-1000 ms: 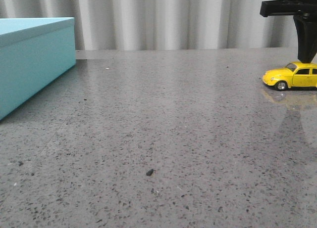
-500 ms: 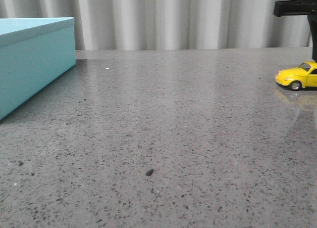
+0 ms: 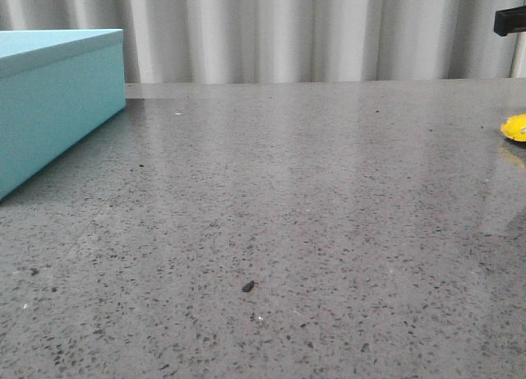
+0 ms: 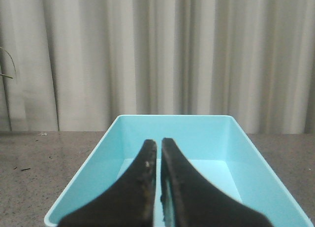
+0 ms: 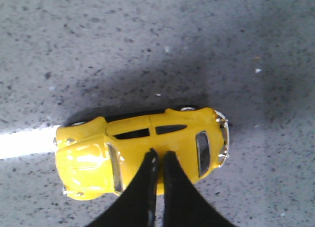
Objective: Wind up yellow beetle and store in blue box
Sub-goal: 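Press the beetle down and drag it backward with the right gripper, then lift the right gripper off the beetle, letting it roll forward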
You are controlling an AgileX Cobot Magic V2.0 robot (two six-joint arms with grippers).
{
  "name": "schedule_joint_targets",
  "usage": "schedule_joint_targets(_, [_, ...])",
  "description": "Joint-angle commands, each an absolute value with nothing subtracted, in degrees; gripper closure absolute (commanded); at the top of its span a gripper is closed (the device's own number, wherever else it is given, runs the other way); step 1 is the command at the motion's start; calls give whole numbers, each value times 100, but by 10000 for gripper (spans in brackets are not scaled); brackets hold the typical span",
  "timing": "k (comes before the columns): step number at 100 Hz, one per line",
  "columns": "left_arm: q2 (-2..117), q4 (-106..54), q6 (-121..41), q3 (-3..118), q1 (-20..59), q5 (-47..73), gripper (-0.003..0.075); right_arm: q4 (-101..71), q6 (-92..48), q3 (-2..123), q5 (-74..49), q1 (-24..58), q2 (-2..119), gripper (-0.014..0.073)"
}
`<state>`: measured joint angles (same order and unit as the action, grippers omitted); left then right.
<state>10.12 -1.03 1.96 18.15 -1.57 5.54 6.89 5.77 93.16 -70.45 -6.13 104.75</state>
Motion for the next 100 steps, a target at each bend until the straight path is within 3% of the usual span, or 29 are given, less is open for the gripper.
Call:
schedule_joint_targets(1, [1125,-133,248,2017,-145,155,741,976,544,9434,-7248,-753,10281,654])
schedule_joint_targets(37, [1125,-133,248,2017,-145,142,741,920,544,9503,-7155,-1041,10135,654])
schedule_joint_targets(100, [1183,-133,248,2438,-145,297,741,383,479,10042,-7020,-336,8634,654])
